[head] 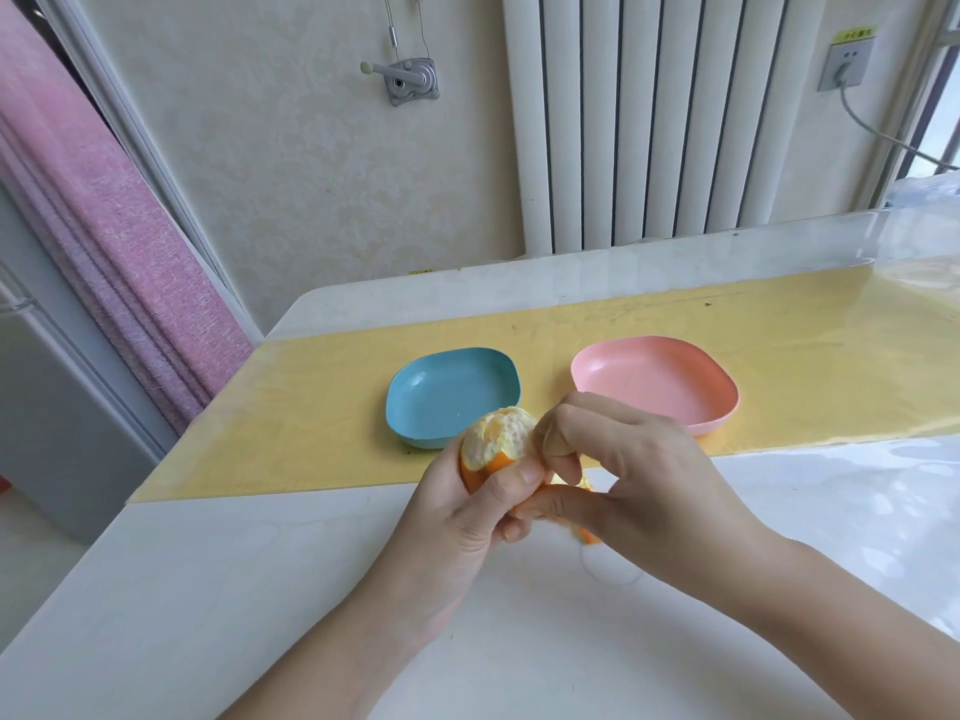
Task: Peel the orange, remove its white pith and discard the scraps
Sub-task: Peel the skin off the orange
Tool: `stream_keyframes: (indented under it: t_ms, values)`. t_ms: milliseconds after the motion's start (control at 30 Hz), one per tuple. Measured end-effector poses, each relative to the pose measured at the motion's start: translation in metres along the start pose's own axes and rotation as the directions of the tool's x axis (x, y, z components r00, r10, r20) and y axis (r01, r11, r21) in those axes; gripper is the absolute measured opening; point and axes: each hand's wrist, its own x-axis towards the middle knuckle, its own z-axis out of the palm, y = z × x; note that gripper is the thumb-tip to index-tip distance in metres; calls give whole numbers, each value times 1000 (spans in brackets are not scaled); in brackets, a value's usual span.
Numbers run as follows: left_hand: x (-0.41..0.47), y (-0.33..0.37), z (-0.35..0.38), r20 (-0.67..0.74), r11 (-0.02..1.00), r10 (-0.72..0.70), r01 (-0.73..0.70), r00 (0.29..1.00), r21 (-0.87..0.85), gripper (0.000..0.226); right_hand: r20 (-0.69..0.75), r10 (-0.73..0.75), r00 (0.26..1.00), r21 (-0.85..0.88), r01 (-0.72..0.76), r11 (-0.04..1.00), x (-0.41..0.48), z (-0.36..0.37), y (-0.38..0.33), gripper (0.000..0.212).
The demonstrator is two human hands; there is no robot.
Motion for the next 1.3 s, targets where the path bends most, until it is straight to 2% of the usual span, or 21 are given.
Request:
stream_keyframes:
  t_ms: [100,233,400,533,700,833,967,1067,1300]
  values:
    - [0,2,1,-6,1000,-4,4,1000,-19,46,-7,6,1000,20,-6,1000,-1,-1,0,35]
    - [-1,5,2,17,987,7,-4,1000,-158,26,-122,-37,992,-3,37,999,-3,7,-3,21]
    - [-2,7,4,-48,973,-7,-4,999,-230,39,-216,-86,973,-26,83,996,-5,15,-6,20]
    - [-1,4,6,-83,976,10,-28,997,-217,30,-243,-84,966,-89,64,994,-4,17,-6,32]
    - [0,1,6,-97,990,20,-34,995,-140,32,-191,-29,981,-73,15,997,-5,18,-5,39]
    - [0,-3,4,-144,997,40,-48,989,-55,47,-151,54,987,51,-47,998,-4,15,-3,39]
    - [0,-4,4,-138,998,65,-68,988,-13,49,-93,96,991,133,-83,988,-3,9,-3,36]
    - [0,-5,4,-134,997,64,-68,989,-29,49,-91,97,991,169,-81,982,-4,9,-3,37]
    - [-1,3,9,-64,974,-27,12,998,-227,21,-160,-29,987,-11,27,1000,-3,10,-11,35]
